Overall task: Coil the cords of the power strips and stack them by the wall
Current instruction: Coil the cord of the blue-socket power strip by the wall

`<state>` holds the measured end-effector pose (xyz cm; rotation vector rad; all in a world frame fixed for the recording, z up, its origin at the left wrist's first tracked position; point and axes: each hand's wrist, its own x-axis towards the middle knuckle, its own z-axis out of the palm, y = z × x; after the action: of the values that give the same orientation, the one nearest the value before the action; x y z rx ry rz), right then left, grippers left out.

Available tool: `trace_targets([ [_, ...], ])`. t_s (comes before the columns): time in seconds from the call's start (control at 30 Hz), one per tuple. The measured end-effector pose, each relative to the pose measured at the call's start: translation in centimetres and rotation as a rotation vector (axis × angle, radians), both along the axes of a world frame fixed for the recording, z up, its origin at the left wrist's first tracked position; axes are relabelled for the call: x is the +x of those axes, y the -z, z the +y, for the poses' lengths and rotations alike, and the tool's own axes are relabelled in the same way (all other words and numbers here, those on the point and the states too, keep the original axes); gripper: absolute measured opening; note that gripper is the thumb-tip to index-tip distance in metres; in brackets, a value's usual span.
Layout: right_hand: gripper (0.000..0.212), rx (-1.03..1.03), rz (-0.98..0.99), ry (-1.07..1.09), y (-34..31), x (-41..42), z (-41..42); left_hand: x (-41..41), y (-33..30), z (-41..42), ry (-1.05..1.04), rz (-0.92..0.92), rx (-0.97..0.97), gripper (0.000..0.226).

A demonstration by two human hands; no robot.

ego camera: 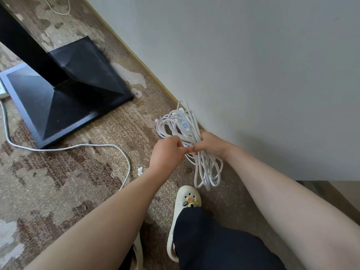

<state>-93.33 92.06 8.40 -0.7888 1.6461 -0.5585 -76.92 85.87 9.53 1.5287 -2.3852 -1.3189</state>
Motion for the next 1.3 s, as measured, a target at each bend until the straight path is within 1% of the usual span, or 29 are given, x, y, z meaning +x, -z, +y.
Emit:
trace_targets([
  [0.07, 0.059, 0.002, -0.062, -0.011, 0.2, 0.1, 0.2, 0.0, 0.1, -0.1, -0.042, 0.019, 0.018, 0.029],
  [0.1, 0.060, 0.002, -0.062, -0.027, 0.3, 0.2, 0.3, 0.0, 0.2, -0.1, -0.056, 0.034, 0.036, 0.028],
  [0.23, 0.065, 0.002, 0.078, -0.104, 0.0, 0.7, 0.1, -0.3, 0.4, -0.2, -0.045, 0.124, 0.147, 0.024],
  [0.3, 0.057, -0.025, 0.119, -0.114, -0.1, 0.9, 0.0, -0.2, 0.4, -0.3, 0.006, 0.144, 0.166, 0.022],
  [0.37, 0.040, -0.039, 0.178, -0.096, -0.1, 0.6, -0.1, 0.2, 0.5, -0.7, 0.092, 0.129, 0.157, 0.010],
  [0.43, 0.032, -0.041, 0.249, -0.100, -0.1, 0.2, -0.1, 1.0, 0.6, -1.3, 0.129, 0.094, 0.133, 0.003],
  [0.53, 0.034, -0.015, 0.297, -0.124, -0.3, -0.8, 0.0, 2.6, 0.7, -2.6, 0.082, 0.075, 0.088, 0.015],
  [0.63, 0.026, 0.015, 0.381, -0.174, -0.2, -2.2, 0.6, 4.1, 0.3, -4.0, 0.034, 0.080, 0.042, 0.018],
  [0.73, 0.025, 0.054, 0.489, -0.260, -0.1, -2.6, 0.8, 4.2, -0.5, -4.3, 0.087, 0.035, -0.123, 0.016],
  [0.8, 0.025, 0.086, 0.539, -0.324, 0.1, -2.3, 0.9, 3.6, -1.0, -4.1, 0.118, 0.079, -0.197, 0.010],
  [0.9, 0.022, 0.118, 0.561, -0.402, 0.8, -1.7, 1.3, 2.9, -1.8, -4.4, 0.137, 0.126, -0.225, 0.006],
  [1.0, 0.018, 0.061, 0.596, -0.498, 1.3, -1.4, 2.1, 2.2, -2.5, -4.7, 0.196, 0.137, -0.259, 0.009],
  [1.2, 0.043, -0.111, 0.727, -0.726, 1.5, -0.8, 2.2, -3.6, -5.2, -7.5, 0.484, 0.133, -0.341, 0.016],
  [1.23, 0.048, -0.155, 0.734, -0.740, 1.4, -0.7, 2.2, -4.6, -5.3, -8.1, 0.496, 0.115, -0.326, 0.016],
  [1.3, 0.050, -0.219, 0.719, -0.738, 1.0, -0.9, 2.2, -5.8, -4.7, -9.3, 0.464, 0.084, -0.197, 0.015],
])
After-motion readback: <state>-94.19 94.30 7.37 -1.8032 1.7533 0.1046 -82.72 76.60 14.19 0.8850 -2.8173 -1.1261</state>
